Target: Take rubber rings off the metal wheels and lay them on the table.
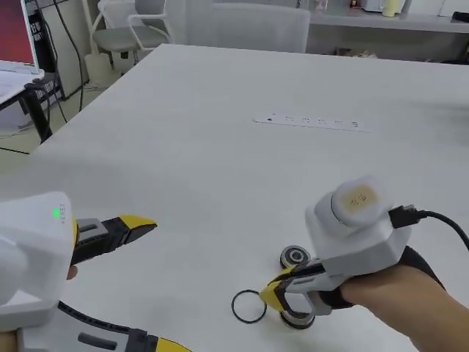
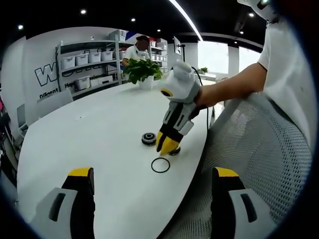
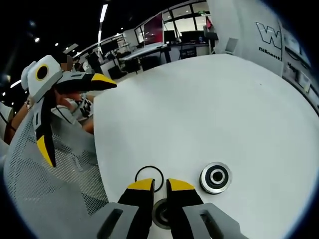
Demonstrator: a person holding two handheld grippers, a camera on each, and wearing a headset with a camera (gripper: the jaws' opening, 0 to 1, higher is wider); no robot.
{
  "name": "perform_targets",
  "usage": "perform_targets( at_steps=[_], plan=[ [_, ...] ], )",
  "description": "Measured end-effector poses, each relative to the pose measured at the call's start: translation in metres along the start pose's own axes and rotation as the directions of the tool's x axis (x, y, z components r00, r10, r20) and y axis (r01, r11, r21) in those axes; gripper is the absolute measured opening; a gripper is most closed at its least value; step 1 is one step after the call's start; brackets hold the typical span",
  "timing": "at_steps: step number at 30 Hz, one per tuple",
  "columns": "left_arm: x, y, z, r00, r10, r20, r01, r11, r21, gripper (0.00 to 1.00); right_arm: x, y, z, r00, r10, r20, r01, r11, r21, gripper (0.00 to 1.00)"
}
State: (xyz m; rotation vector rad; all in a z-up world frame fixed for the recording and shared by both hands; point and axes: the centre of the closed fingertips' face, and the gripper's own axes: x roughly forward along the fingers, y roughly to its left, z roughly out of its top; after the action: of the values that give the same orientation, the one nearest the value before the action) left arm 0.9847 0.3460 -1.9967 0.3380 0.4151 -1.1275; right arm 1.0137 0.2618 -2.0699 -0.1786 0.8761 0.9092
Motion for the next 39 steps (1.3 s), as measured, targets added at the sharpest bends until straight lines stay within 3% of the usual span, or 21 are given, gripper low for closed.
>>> perform_targets(
  at_steps=[7,12,17,23,30,35,39],
  plan=[
    [0.000,-0.001,0.001,1.0000,-0.002,0.003,0.002,1.000,0.001,0.97,-0.012,0.001,0.016,0.9976,-0.002,0.069,0.001,1.000,0.019,0.07],
    [0.000,-0.002,0.000,1.0000,-0.007,-0.002,0.007,1.000,0.004,0.97,-0.027,0.006,0.037,0.9869,0.028,0.159,-0.037,0.998,0.051,0.11],
    [0.000,-0.002,0.000,0.9999,-0.011,-0.004,0.011,1.000,0.004,0.97,-0.044,0.011,0.052,0.9805,0.020,0.196,-0.012,0.999,-0.042,0.19],
    [0.000,-0.003,0.000,0.9999,-0.014,-0.002,0.014,1.000,0.003,0.97,-0.070,0.016,0.073,0.9642,0.031,0.263,0.002,0.992,-0.127,0.25],
    [0.001,-0.004,0.000,0.9998,-0.019,-0.006,0.019,1.000,0.004,0.97,-0.092,0.015,0.073,0.9610,0.019,0.276,0.037,0.980,-0.195,0.32],
    [0.001,-0.004,0.000,0.9998,-0.020,-0.005,0.020,1.000,0.002,0.97,-0.104,-0.003,0.064,0.9603,-0.041,0.276,0.100,0.974,-0.203,0.33],
    [0.001,-0.004,-0.001,0.9997,-0.023,-0.007,0.023,1.000,0.001,0.97,-0.108,-0.013,0.057,0.9581,-0.065,0.279,0.120,0.975,-0.187,0.34]
  ],
)
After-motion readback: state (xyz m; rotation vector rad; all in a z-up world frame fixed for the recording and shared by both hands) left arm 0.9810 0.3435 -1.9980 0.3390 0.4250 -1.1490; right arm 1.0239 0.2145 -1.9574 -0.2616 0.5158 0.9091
